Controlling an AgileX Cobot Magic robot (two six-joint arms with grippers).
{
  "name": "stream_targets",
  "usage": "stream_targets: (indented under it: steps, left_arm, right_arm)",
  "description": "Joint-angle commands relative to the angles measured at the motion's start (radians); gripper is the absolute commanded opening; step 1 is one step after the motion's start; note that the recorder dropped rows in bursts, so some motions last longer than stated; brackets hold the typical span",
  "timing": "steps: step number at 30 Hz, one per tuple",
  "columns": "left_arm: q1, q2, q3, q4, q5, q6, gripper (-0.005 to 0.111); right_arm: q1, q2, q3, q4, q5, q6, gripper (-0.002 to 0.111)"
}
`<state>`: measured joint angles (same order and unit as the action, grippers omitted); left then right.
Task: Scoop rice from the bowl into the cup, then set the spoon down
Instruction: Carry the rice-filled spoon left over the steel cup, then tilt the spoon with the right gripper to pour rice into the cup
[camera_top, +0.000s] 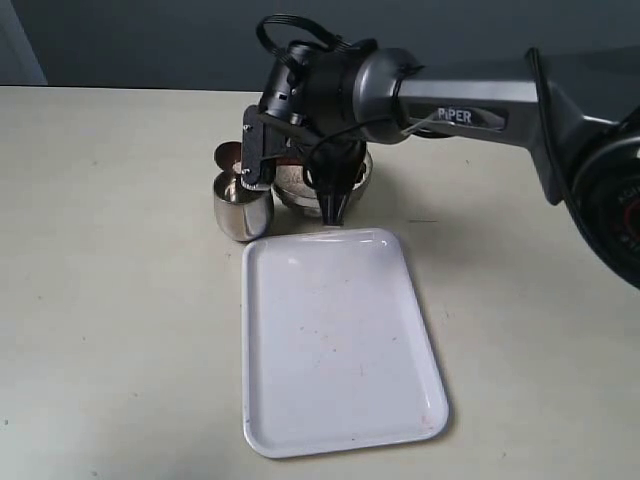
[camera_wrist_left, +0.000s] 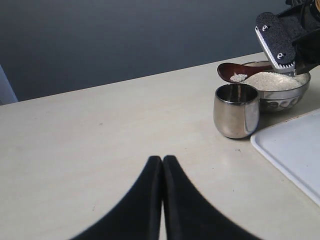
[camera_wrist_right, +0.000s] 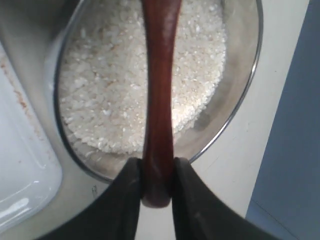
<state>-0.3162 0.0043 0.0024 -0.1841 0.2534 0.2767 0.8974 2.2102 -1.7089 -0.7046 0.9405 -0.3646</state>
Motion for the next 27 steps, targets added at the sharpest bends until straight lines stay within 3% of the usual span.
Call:
stream_targets:
  steps: [1, 27]
  left_arm:
    - [-0.005, -0.004, -0.002, 0.002, -0.015, -0.005, 0.001]
    - [-0.005, -0.004, -0.002, 0.0, -0.015, -0.005, 0.001]
  right_arm:
    - [0.004, 0.003, -0.003, -0.034, 0.01, 0.026, -0.001]
    - [0.028, 0.004, -0.001, -0.125, 0.013, 0.149, -0.001]
